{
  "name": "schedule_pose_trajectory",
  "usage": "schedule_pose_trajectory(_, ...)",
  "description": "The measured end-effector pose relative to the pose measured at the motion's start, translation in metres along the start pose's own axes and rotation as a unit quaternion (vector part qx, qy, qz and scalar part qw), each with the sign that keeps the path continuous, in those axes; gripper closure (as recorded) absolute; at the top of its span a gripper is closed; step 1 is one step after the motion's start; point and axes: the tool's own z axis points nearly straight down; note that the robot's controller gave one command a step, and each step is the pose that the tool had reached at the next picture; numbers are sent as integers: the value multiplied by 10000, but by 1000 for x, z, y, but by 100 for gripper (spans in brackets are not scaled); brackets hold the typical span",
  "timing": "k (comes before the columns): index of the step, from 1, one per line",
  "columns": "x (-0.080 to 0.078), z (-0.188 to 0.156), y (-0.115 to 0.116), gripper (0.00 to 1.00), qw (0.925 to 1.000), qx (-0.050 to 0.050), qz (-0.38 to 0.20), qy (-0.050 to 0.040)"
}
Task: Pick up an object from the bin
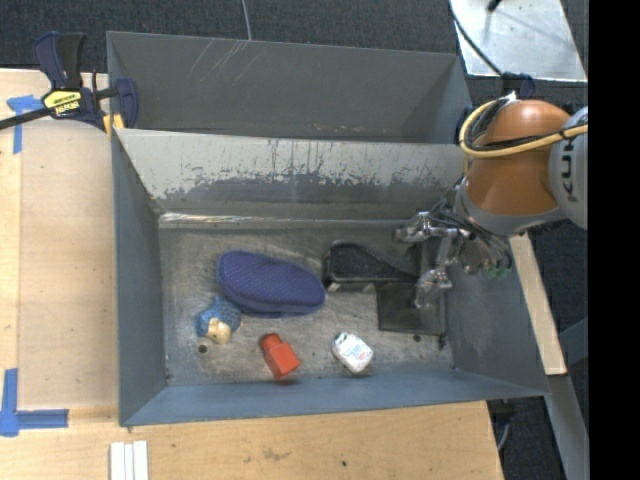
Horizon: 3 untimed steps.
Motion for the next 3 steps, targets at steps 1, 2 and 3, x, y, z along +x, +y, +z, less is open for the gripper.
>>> schedule_pose_trajectory(1,-1,-5,-1,100,10000,13,-13,-7)
schedule_pose_trajectory(2,-13,-147,36,100,9892,17,-1465,-22)
schedule_pose_trajectory(3,-9,-160,58,100,9869,5,-1612,-3)
